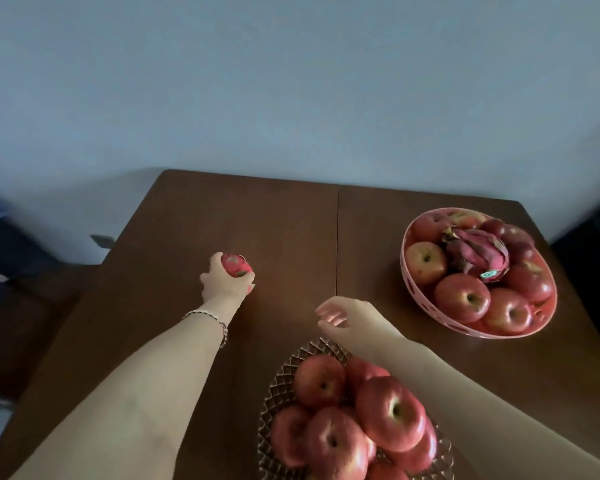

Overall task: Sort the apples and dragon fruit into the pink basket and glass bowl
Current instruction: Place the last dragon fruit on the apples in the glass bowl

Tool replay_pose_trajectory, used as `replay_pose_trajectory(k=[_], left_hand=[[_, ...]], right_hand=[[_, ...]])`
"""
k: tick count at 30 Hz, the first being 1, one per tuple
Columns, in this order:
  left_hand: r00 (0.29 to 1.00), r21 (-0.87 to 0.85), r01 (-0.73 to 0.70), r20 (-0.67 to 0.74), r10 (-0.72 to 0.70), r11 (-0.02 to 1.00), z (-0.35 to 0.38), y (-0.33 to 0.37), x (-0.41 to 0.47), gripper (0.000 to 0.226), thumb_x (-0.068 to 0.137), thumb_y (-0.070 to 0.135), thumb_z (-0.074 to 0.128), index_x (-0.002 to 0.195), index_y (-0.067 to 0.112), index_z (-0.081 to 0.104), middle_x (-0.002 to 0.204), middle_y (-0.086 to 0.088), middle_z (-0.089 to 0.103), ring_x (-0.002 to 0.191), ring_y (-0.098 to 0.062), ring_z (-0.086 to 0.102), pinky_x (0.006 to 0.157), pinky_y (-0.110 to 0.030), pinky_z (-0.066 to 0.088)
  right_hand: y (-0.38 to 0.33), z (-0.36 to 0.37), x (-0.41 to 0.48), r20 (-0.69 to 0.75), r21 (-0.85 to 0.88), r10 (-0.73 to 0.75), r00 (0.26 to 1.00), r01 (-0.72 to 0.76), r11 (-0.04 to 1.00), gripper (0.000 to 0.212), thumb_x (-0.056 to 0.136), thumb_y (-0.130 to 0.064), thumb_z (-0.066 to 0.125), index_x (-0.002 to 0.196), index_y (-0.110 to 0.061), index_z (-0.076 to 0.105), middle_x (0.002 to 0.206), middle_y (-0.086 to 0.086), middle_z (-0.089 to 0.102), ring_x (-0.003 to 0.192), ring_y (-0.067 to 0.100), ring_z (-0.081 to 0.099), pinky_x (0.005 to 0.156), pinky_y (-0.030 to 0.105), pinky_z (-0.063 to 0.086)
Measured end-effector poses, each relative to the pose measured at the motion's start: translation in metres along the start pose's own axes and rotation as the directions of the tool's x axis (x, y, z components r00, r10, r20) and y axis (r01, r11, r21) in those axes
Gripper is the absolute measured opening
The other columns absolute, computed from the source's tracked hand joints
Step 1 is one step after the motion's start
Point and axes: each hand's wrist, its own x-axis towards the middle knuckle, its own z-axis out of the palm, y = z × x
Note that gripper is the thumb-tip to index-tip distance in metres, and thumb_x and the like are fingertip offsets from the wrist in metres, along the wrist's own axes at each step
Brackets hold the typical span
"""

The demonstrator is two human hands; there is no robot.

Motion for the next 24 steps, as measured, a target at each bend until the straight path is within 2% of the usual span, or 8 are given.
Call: replay_pose_trajectory(k=[3, 6, 10, 12, 16, 18, 21, 24], left_hand=[[0.999, -0.133, -0.017, 0.026, 0.021, 0.991, -0.006, 0.005, -0.018, 0.075, 0.074, 0.022, 0.076, 0.137, 0.026, 0.037, 0.135, -0.009, 0.045, 0.116, -0.032, 0.052, 0.085, -0.034, 0.053], [0.947, -0.143, -0.284, 0.109, 0.301, 0.948, -0.013, 0.027, -0.063, 0.069, 0.074, 0.025, 0.077, 0.132, 0.027, 0.042, 0.126, 0.002, 0.050, 0.117, -0.022, 0.050, 0.086, -0.027, 0.044], [0.769, -0.247, -0.539, 0.245, 0.590, 0.805, -0.019, 0.057, -0.140, 0.067, 0.070, 0.028, 0.081, 0.126, 0.032, 0.045, 0.116, 0.011, 0.051, 0.105, -0.008, 0.054, 0.074, -0.004, 0.045], [0.691, -0.257, -0.614, 0.283, 0.666, 0.746, -0.016, 0.064, -0.172, 0.067, 0.069, 0.028, 0.081, 0.125, 0.035, 0.045, 0.121, 0.011, 0.052, 0.106, -0.005, 0.054, 0.077, -0.004, 0.043], [0.519, -0.232, -0.608, 0.607, 0.601, 0.759, -0.012, 0.061, -0.198, 0.071, 0.082, 0.046, 0.063, 0.142, 0.036, 0.025, 0.128, 0.011, 0.048, 0.117, -0.002, 0.048, 0.098, -0.018, 0.037], [0.593, -0.167, -0.577, 0.588, 0.550, 0.800, -0.012, 0.048, -0.184, 0.057, 0.093, 0.050, 0.040, 0.144, 0.031, 0.024, 0.125, 0.001, 0.053, 0.117, -0.010, 0.050, 0.099, -0.023, 0.034], [0.832, 0.138, -0.457, 0.416, 0.367, 0.879, -0.005, 0.012, -0.151, 0.046, 0.101, 0.032, 0.032, 0.143, 0.013, 0.032, 0.142, -0.008, 0.046, 0.132, -0.022, 0.043, 0.107, -0.032, 0.031], [0.895, 0.358, -0.326, 0.414, 0.164, 0.875, 0.006, -0.031, -0.133, 0.038, 0.100, 0.017, 0.037, 0.134, 0.004, 0.047, 0.139, -0.014, 0.050, 0.129, -0.029, 0.046, 0.107, -0.033, 0.033]], right_hand=[[-0.005, 0.001, 0.000, -0.132, 0.125, 0.059, 0.990, -0.042, 0.991, 0.019, 0.087, -0.023, 0.058, 0.105, -0.022, 0.065, 0.093, -0.011, 0.062, 0.090, 0.006, 0.058, 0.075, 0.011, 0.040], [-0.019, -0.011, -0.005, -0.241, 0.307, 0.157, 0.958, -0.078, 0.948, 0.038, 0.087, -0.036, 0.059, 0.122, -0.022, 0.054, 0.111, -0.003, 0.060, 0.095, 0.010, 0.056, 0.072, 0.015, 0.042], [-0.030, -0.023, -0.027, -0.088, 0.735, 0.290, 0.953, -0.134, 0.665, 0.079, 0.079, -0.052, 0.063, 0.143, -0.027, 0.024, 0.126, 0.012, 0.056, 0.100, 0.022, 0.065, 0.083, 0.038, 0.057], [-0.027, -0.025, -0.043, -0.057, 0.831, 0.287, 0.956, -0.114, 0.545, 0.079, 0.070, -0.052, 0.070, 0.135, -0.023, 0.038, 0.126, 0.013, 0.058, 0.100, 0.027, 0.067, 0.082, 0.044, 0.058], [-0.001, -0.029, -0.082, -0.140, 0.892, 0.353, 0.925, -0.037, 0.450, 0.056, 0.073, -0.037, 0.072, 0.122, -0.019, 0.053, 0.117, 0.012, 0.064, 0.099, 0.027, 0.068, 0.079, 0.045, 0.058], [0.016, -0.033, -0.103, -0.160, 0.899, 0.405, 0.900, -0.037, 0.437, 0.052, 0.075, -0.038, 0.070, 0.122, -0.023, 0.053, 0.118, 0.008, 0.063, 0.101, 0.028, 0.066, 0.082, 0.049, 0.056], [0.035, -0.035, -0.132, -0.139, 0.925, 0.454, 0.880, -0.048, 0.377, 0.050, 0.074, -0.043, 0.068, 0.119, -0.027, 0.054, 0.118, 0.007, 0.062, 0.104, 0.030, 0.064, 0.084, 0.054, 0.054], [0.045, -0.032, -0.153, -0.105, 0.914, 0.461, 0.881, -0.098, 0.394, 0.053, 0.072, -0.043, 0.070, 0.120, -0.026, 0.054, 0.120, 0.009, 0.061, 0.102, 0.032, 0.065, 0.082, 0.054, 0.055]])
